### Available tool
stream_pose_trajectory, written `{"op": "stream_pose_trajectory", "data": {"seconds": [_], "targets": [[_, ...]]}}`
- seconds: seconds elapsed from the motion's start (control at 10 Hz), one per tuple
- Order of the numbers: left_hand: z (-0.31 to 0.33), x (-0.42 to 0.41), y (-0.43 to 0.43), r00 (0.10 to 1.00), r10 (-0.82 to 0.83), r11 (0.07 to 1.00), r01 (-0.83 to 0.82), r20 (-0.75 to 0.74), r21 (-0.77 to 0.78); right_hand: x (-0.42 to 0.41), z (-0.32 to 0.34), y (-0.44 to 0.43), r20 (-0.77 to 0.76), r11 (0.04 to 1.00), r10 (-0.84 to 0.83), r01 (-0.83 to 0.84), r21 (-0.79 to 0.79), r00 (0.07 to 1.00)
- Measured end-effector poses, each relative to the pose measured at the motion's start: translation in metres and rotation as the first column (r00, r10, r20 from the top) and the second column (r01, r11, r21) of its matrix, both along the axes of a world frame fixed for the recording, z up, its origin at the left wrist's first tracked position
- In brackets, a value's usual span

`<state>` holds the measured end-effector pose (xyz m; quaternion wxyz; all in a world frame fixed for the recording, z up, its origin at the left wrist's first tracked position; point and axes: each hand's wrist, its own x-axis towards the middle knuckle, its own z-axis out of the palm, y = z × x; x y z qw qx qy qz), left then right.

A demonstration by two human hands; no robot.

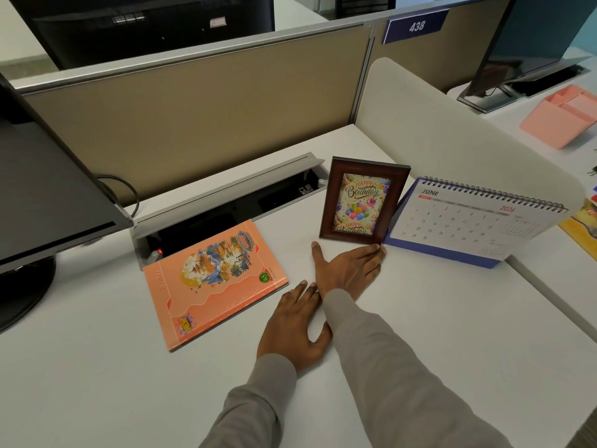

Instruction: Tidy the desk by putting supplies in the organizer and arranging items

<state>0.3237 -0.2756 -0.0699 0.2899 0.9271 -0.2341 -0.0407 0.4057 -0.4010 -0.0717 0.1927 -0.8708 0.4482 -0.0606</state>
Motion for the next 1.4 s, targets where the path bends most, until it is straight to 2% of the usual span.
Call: {"op": "stream_pose_trajectory", "data": {"seconds": [0.6,0.8,1.0,1.1,1.2,1.3,1.4], "targets": [[-0.001,-0.001,0.001,1.0,-0.002,1.0,0.002,-0.028,0.005,0.01,0.009,0.0,-0.046,0.998,-0.047,0.048,0.03,0.998],[-0.003,-0.001,0.001,1.0,0.003,1.0,-0.003,-0.009,0.001,0.009,0.011,0.0,-0.01,0.997,-0.039,0.04,0.071,0.999],[-0.006,-0.001,0.001,1.0,-0.004,1.0,0.003,0.025,0.018,0.002,0.008,-0.007,0.12,0.988,-0.054,0.035,0.15,0.991],[-0.005,-0.002,0.003,0.999,-0.037,0.999,0.037,-0.01,0.002,-0.009,0.007,-0.004,0.157,0.99,-0.011,-0.011,0.142,0.988],[0.003,-0.004,0.008,0.994,-0.015,0.992,0.001,-0.109,-0.128,-0.024,0.007,0.001,0.229,0.99,0.068,-0.094,0.104,0.971],[0.008,-0.007,0.025,0.989,0.077,0.975,-0.101,-0.128,-0.197,-0.041,0.009,0.011,0.302,0.973,0.172,-0.21,0.099,0.938],[0.023,-0.014,0.052,0.989,0.146,0.973,-0.15,-0.037,-0.175,-0.056,0.013,0.027,0.434,0.889,0.294,-0.411,0.203,0.851]]}}
